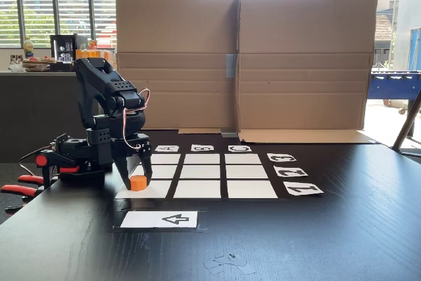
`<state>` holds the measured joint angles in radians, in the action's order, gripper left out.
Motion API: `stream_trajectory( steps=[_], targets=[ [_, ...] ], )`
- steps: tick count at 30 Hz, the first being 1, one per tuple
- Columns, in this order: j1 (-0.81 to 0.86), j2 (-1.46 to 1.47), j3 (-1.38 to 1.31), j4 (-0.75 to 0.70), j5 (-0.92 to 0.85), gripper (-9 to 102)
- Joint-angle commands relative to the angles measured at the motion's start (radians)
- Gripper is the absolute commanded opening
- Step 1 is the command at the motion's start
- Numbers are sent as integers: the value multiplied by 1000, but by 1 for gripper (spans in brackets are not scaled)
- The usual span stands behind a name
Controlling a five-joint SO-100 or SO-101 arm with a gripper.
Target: Pick up the round, orange token and place it in the grid on square A1.
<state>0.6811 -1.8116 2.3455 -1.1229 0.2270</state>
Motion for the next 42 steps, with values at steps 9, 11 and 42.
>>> stream_trajectory(
  steps=[9, 11, 42],
  targets=[
    [-17, 2, -21, 18, 0, 4],
    [-15, 2, -21, 21, 0, 4],
    [52, -6, 0, 92, -64, 34]
  ],
)
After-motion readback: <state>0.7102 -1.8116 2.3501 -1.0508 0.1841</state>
